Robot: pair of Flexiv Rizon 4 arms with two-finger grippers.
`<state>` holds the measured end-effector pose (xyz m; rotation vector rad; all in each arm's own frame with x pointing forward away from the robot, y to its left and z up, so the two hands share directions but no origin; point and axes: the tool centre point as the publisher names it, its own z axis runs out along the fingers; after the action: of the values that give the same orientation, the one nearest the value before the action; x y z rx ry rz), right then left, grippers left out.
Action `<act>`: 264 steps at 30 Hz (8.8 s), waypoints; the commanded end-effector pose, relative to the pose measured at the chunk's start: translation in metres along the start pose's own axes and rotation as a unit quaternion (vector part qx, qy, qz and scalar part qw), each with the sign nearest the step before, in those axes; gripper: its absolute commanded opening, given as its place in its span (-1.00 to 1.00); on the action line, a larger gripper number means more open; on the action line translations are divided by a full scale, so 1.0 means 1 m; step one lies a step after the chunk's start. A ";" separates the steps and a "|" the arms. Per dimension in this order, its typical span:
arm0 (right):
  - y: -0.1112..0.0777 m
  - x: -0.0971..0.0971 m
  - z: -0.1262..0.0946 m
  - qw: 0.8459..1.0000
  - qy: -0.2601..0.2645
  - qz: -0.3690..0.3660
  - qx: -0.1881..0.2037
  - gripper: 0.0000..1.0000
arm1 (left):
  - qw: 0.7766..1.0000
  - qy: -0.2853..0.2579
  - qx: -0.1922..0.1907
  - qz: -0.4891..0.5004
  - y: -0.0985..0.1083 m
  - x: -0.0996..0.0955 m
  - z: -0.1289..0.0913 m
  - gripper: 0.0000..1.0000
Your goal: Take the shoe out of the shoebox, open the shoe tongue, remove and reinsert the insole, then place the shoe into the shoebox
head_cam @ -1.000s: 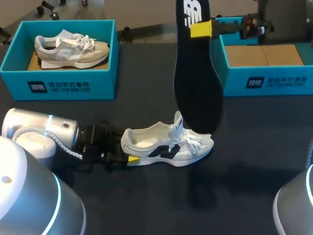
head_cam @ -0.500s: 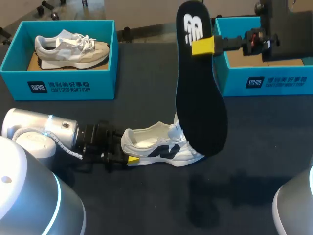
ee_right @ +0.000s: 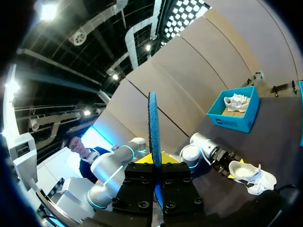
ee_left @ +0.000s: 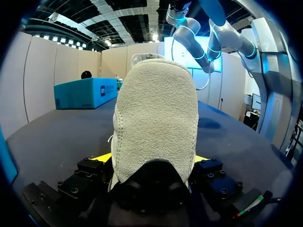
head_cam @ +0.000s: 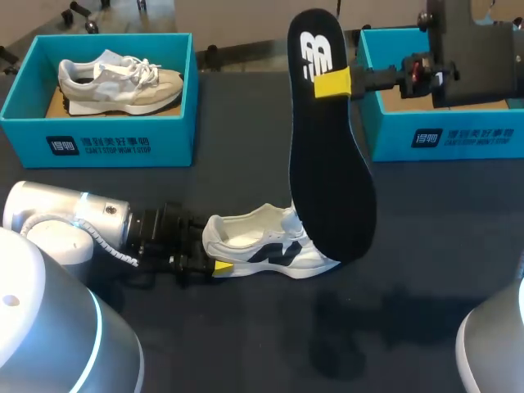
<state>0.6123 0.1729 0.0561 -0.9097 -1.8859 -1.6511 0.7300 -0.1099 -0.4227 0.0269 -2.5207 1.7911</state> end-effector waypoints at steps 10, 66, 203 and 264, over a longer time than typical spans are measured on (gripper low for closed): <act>0.003 -0.001 0.005 1.000 0.000 0.001 0.002 -1.00 | 0.999 0.010 -0.046 0.012 -0.004 0.001 -0.009 1.00; 0.003 -0.001 0.005 1.000 0.000 0.001 0.002 -1.00 | 0.931 -0.036 -0.351 0.094 -0.056 -0.003 -0.043 1.00; 0.003 -0.001 0.005 1.000 0.000 0.001 0.002 -1.00 | 0.848 0.036 -0.528 0.015 -0.052 -0.048 0.046 -1.00; 0.003 -0.001 0.005 1.000 0.000 0.001 0.002 -1.00 | 0.529 0.457 -0.487 0.524 -0.126 -0.041 0.078 -1.00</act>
<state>0.6128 0.1726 0.0566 -0.9076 -1.8867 -1.6500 0.7678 -0.2029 -0.3237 -2.1254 -2.1409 -0.1554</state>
